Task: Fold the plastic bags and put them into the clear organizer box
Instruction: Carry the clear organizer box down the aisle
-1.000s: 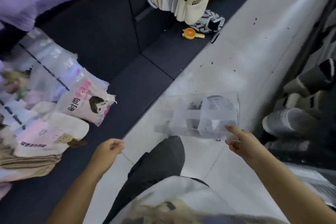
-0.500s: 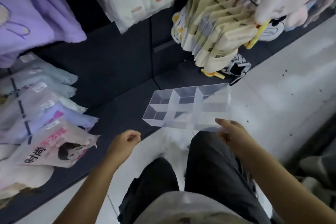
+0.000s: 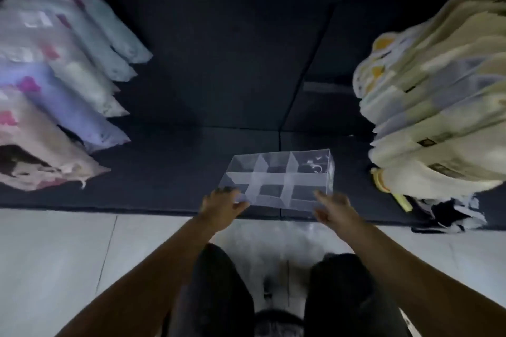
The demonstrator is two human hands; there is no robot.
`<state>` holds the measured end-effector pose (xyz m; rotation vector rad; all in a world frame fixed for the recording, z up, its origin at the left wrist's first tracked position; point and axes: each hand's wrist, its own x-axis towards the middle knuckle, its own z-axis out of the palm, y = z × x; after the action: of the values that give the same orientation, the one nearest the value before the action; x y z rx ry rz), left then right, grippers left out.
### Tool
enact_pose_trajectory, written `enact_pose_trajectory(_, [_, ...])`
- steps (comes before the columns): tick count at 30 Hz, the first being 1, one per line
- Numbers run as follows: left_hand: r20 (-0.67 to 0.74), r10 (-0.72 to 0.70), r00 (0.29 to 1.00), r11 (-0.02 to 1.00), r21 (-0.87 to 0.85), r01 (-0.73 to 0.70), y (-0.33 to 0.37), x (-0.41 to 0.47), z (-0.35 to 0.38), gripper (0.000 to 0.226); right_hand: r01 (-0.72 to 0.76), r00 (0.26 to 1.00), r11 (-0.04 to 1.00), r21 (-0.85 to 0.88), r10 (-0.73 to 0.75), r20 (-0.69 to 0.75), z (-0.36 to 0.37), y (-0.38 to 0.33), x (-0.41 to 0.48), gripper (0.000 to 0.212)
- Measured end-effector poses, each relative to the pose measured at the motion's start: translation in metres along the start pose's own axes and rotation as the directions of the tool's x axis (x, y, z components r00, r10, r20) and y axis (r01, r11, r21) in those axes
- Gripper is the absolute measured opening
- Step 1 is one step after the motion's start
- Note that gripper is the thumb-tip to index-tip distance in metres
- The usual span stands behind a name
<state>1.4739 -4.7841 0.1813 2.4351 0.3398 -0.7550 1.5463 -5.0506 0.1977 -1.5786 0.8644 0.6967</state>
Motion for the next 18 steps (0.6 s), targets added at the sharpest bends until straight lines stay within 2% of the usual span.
enact_pose_trajectory(2, [-0.022,0.005,1.000,0.993,0.117,-0.003,0.004,0.035,0.045,0.066,-0.027,0.996,1.000,-0.012,0.027,0.083,-0.001,0.007,0.054,0.031])
enact_pose_trajectory(4, [-0.030,0.026,0.999,0.984,0.180,-0.020,0.001,0.073,0.086,0.071,-0.075,0.988,0.997,0.011,0.073,0.135,0.001,0.017,0.107,0.036])
enact_pose_trajectory(10, [-0.207,0.017,0.978,0.963,0.268,0.040,-0.046,0.175,0.180,0.064,-0.058,0.951,0.997,0.056,0.038,0.306,0.027,0.055,0.242,0.055])
enact_pose_trajectory(14, [-0.261,0.024,0.965,0.950,0.306,0.059,-0.077,0.211,0.229,0.073,0.013,0.947,0.998,0.065,-0.034,0.321,0.044,0.075,0.296,0.059])
enact_pose_trajectory(18, [-0.335,0.069,0.940,0.928,0.368,0.063,-0.084,0.220,0.261,0.080,0.088,0.954,0.996,0.030,-0.093,0.284,0.045,0.097,0.320,0.053])
